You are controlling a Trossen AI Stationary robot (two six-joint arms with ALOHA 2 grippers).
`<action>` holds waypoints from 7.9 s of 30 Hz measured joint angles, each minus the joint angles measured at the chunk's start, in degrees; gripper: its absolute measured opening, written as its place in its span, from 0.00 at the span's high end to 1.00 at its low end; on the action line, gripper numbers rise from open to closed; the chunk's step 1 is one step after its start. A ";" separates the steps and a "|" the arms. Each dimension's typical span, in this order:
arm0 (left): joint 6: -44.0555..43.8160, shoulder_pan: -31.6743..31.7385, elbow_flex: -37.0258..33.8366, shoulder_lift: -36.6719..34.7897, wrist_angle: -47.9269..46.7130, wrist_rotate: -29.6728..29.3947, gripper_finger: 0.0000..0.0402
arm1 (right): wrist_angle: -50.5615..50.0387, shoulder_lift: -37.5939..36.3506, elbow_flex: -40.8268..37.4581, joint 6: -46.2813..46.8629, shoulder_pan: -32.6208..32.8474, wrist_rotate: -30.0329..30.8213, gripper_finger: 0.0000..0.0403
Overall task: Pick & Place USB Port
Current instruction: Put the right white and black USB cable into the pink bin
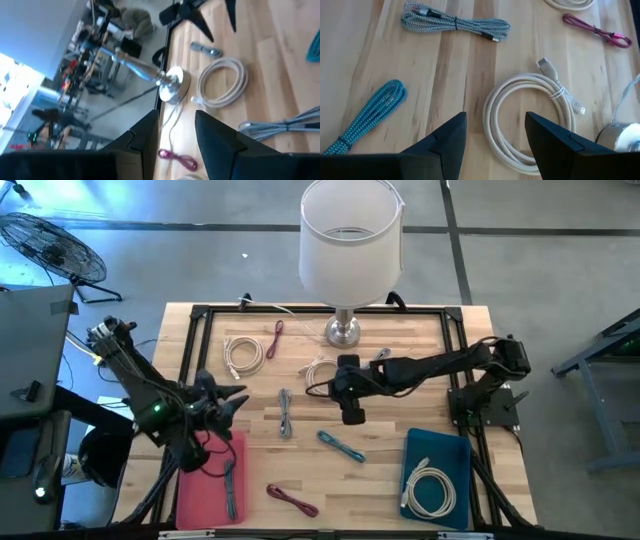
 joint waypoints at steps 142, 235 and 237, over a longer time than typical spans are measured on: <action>45.16 21.27 -5.51 -6.29 46.64 37.99 0.69 | 2.49 -4.70 8.59 -7.32 22.27 17.60 1.00; 10.47 2.63 5.33 -2.98 19.68 42.84 0.97 | 4.32 -0.72 8.68 -6.63 18.61 29.77 0.68; 6.66 -0.55 5.33 -1.95 18.39 43.18 0.97 | 4.44 -0.72 8.68 -6.19 18.28 29.77 0.68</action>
